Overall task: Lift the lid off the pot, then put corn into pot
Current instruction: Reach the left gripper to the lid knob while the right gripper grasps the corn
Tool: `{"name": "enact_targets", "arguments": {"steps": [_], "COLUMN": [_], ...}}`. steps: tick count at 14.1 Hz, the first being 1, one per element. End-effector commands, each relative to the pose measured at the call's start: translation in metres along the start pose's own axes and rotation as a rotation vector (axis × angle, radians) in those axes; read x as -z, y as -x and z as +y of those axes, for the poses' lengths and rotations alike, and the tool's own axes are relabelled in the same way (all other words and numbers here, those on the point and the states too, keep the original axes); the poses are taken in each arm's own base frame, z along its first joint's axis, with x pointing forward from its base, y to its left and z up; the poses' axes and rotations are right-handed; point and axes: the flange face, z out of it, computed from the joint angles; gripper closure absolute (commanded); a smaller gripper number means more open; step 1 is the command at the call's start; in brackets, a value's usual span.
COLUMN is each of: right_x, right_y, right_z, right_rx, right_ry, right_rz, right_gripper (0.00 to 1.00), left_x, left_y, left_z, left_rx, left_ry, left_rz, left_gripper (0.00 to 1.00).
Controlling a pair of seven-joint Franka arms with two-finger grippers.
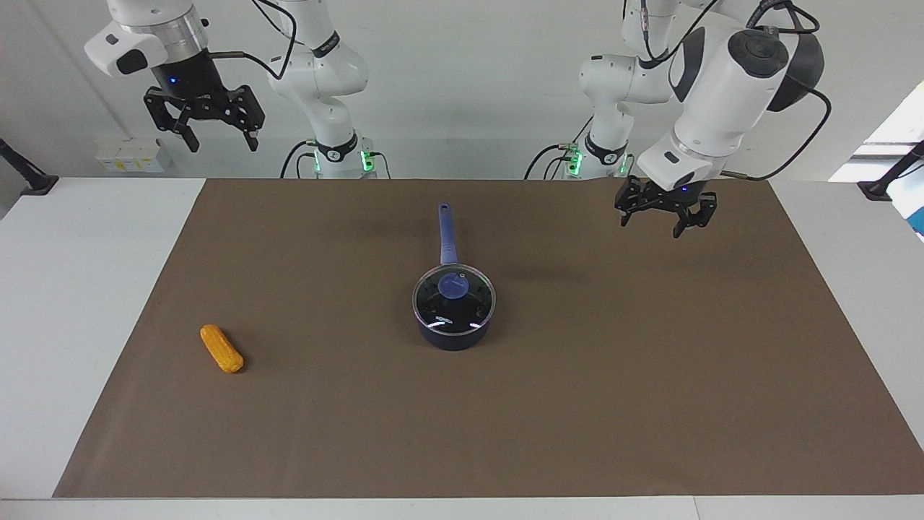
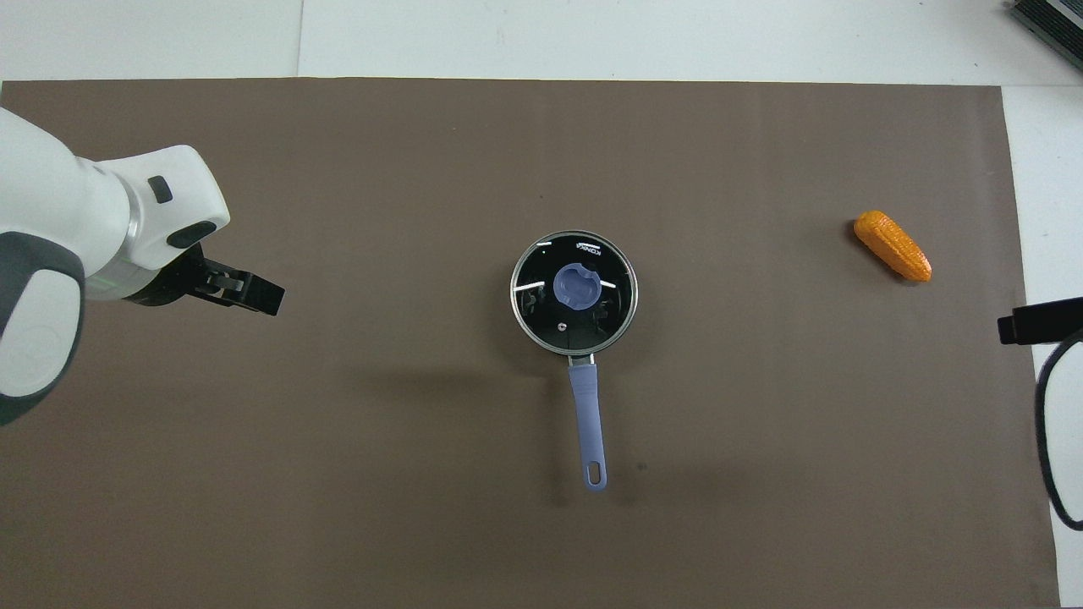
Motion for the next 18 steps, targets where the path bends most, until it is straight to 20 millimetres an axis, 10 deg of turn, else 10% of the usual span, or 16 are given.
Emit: {"name": "enact_targets", "arguments": {"steps": [1,11,18], "right_x": [-0.038,-0.231,-0.338], "right_y": [-0.010,-0.131,-0.142], "right_z": [0.004,0.070,0.125], "right_rx": [0.034,0.659,0.922], "right_ry": [-0.002,0.121,0.062], "right_rz": [0.030,0.153,0.140], "right_gripper": [0.00,0.00,0.00], "left_x": [-0.016,-0.091,-0.111], "left_y": [-0.005,-0.064,-0.097], "left_z": [0.029,0.160,0.246], "left_rx": [-0.030,0.136,0.299], "left_ry": [-0.005,-0.001,0.041], "left_rz": [0.017,0.041,0.095], "left_gripper": [0.00,0.00,0.00]}}
